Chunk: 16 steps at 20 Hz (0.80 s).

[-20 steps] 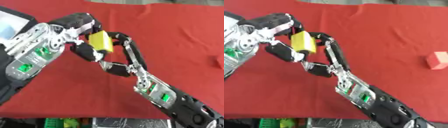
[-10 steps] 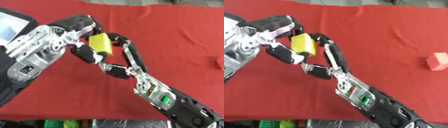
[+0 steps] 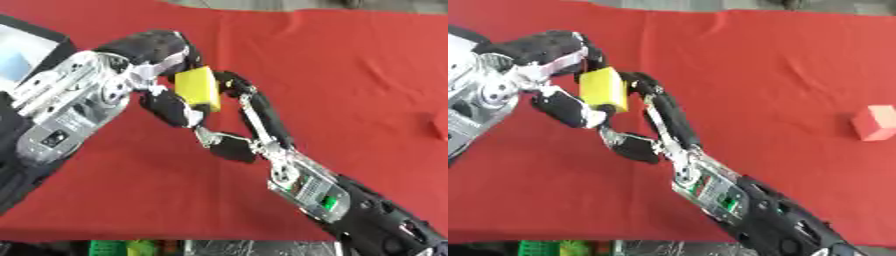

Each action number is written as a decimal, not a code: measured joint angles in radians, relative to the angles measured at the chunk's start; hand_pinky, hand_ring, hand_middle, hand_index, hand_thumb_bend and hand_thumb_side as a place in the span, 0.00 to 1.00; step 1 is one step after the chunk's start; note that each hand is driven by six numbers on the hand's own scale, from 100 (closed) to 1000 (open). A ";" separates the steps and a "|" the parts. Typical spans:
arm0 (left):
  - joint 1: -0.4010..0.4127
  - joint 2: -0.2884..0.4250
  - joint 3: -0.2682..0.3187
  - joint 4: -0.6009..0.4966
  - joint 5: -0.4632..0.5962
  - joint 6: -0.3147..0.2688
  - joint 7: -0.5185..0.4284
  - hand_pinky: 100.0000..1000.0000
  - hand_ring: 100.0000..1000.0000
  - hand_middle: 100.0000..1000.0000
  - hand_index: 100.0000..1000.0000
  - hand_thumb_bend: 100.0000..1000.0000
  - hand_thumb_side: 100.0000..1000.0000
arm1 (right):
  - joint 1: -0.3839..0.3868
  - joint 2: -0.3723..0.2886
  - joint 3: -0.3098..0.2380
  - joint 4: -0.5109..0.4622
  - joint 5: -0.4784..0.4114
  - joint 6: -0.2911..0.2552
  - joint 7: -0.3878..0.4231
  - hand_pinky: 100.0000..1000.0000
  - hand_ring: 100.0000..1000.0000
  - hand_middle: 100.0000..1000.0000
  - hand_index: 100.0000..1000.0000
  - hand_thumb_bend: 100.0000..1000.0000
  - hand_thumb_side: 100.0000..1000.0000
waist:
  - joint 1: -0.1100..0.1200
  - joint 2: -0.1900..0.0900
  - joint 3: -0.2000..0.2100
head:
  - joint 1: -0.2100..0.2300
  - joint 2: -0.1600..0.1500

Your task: Pick up the objects with one hand, pass them to the other hand, and then place them into the box on the other side of the table.

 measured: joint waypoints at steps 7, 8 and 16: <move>0.012 0.017 0.024 0.035 -0.041 0.000 0.027 0.61 0.48 0.33 0.34 0.16 0.02 | 0.000 -0.014 -0.002 -0.033 0.023 0.012 0.009 0.79 0.97 0.60 0.90 0.20 0.34 | 0.002 0.000 -0.003 | 0.003 -0.001; 0.015 0.020 0.028 0.043 -0.044 -0.001 0.035 0.61 0.47 0.32 0.34 0.15 0.02 | 0.000 -0.014 -0.004 -0.037 0.024 0.013 0.009 0.79 0.97 0.60 0.90 0.20 0.34 | 0.002 0.000 -0.003 | 0.003 -0.001; 0.031 0.037 0.064 0.075 -0.046 0.000 0.094 0.60 0.46 0.31 0.33 0.14 0.01 | 0.001 -0.014 -0.006 -0.053 0.029 0.010 0.010 0.78 0.96 0.60 0.89 0.21 0.30 | 0.002 0.000 -0.006 | 0.006 -0.005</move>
